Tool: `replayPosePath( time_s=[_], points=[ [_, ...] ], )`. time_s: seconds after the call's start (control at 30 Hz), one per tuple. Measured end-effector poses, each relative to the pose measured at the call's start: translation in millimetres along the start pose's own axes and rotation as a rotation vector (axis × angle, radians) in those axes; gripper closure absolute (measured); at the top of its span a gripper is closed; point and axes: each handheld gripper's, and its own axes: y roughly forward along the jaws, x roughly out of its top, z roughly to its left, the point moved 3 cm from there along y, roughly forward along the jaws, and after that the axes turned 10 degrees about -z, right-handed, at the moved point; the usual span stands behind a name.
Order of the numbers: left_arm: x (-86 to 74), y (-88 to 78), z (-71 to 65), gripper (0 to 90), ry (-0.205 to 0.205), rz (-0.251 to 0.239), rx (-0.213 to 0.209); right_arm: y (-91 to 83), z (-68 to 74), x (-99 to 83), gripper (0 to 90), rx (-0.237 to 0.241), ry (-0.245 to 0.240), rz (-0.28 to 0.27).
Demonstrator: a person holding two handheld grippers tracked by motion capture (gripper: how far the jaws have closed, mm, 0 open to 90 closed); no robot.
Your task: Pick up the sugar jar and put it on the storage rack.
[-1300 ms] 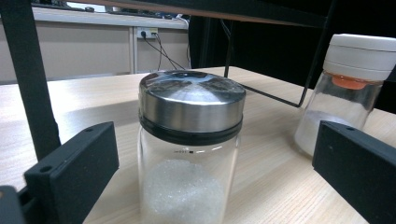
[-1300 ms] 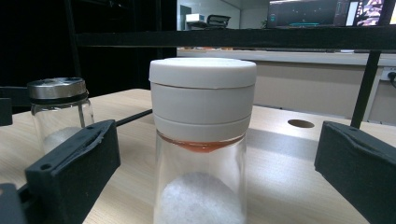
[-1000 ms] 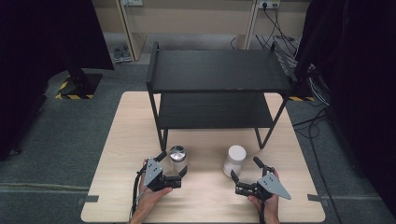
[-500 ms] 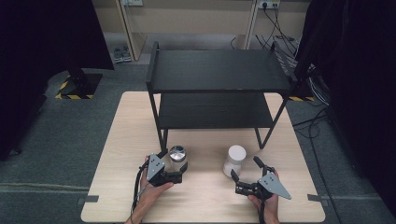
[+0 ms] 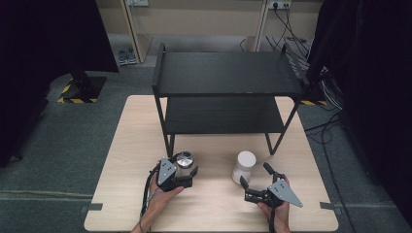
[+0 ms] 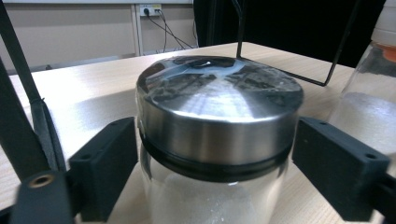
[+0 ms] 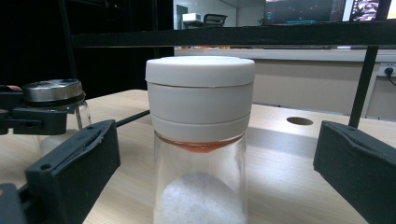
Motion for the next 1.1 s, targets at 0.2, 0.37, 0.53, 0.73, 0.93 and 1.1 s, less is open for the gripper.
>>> replayPosePath(
  time_s=[0.2,0.37,0.53,0.73,0.93,1.1],
  points=[
    [2.4,3.0,-0.9,25.8,0.005,0.019,0.004,0.1,-0.1,-0.1,0.7,0.0,0.003,0.0],
    [2.1,2.8,-0.8,30.6,0.013,0.016,0.012,0.5,0.1,-0.1,0.8,0.002,0.003,0.003],
    [1.0,2.4,-2.0,31.0,0.023,0.007,0.015,0.6,0.2,-0.2,0.9,0.004,0.004,0.006],
    [1.9,2.4,-0.9,31.1,0.021,0.009,0.01,1.0,0.2,-0.2,1.0,0.008,0.002,0.002],
    [10.6,-4.3,0.8,31.1,-0.007,-0.023,-0.005,0.8,-0.1,-0.1,1.2,0.007,0.003,0.0],
    [19.9,-7.6,-0.8,31.1,-0.006,-0.022,-0.017,0.9,0.3,0.2,1.2,0.007,0.0,0.0]
  ],
)
